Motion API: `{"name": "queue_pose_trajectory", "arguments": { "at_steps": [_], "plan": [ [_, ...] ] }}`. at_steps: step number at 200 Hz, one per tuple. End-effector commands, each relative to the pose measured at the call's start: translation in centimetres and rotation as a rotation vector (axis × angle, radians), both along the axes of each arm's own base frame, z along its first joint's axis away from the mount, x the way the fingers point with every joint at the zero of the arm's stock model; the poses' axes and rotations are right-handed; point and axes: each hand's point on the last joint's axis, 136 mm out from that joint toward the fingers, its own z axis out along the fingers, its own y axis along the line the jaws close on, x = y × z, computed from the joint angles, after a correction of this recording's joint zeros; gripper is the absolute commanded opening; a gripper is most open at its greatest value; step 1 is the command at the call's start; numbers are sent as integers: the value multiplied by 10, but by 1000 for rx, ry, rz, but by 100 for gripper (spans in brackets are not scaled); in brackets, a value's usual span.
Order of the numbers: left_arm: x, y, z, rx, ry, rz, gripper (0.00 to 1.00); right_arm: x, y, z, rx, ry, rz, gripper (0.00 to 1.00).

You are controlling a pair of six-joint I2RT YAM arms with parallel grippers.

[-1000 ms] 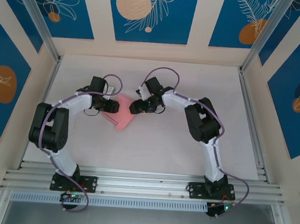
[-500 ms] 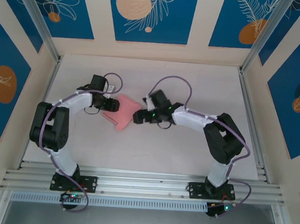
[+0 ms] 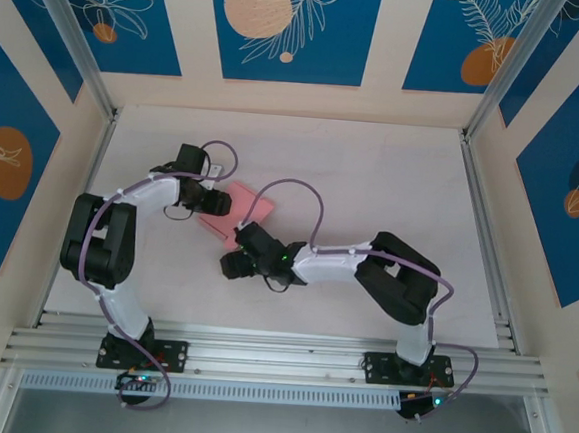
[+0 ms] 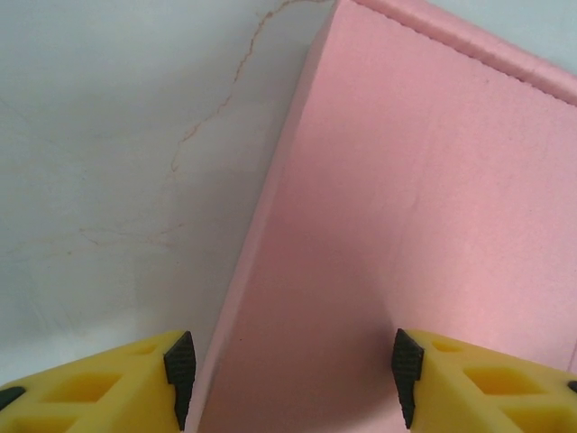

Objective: Fold the paper box

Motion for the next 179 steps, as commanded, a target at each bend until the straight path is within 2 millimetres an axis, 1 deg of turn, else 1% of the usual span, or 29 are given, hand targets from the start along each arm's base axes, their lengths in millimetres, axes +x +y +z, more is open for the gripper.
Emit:
{"name": "queue_pose_trajectory", "arguments": {
  "at_steps": [1,21,32,40,51,60,68,75,84,90,101,111,118,140,149,163,179],
  "plan": [
    [-1,8,26,14,-45,6,63,24,-25,46,41,-106,-43,75],
    [-9,13,49,13,-97,43,65,32,-42,71,41,-122,8,75],
    [-19,15,60,-6,-123,64,65,42,-53,81,26,-125,21,72],
    [-28,15,67,-29,-139,77,65,50,-59,88,21,-130,36,70],
    [-44,14,71,-69,-153,100,63,61,-66,95,16,-113,71,67],
    [-57,7,75,-122,-169,109,61,71,-70,97,2,-100,107,65],
    [-72,-3,71,-167,-164,112,57,81,-74,99,-11,-89,131,61],
    [-84,-13,69,-200,-172,115,55,89,-75,95,-22,-77,153,59],
    [-97,-24,63,-236,-176,128,54,97,-75,92,-13,-60,193,55],
    [-103,-31,59,-265,-183,144,56,102,-74,91,1,-59,218,54],
    [-113,-41,52,-304,-198,166,61,117,-74,88,26,-56,229,53],
    [-119,-46,46,-325,-206,189,62,127,-72,86,58,-39,250,53],
    [-121,-49,42,-332,-219,202,61,133,-70,86,83,-24,266,52],
    [-124,-57,34,-340,-228,222,62,150,-65,69,110,26,287,50],
    [-124,-58,31,-340,-230,235,63,154,-63,62,112,42,293,50],
    [-122,-59,29,-341,-244,256,72,157,-60,55,115,52,298,50],
    [-118,-59,31,-338,-263,261,71,158,-56,52,129,57,308,49]
  ]
}}
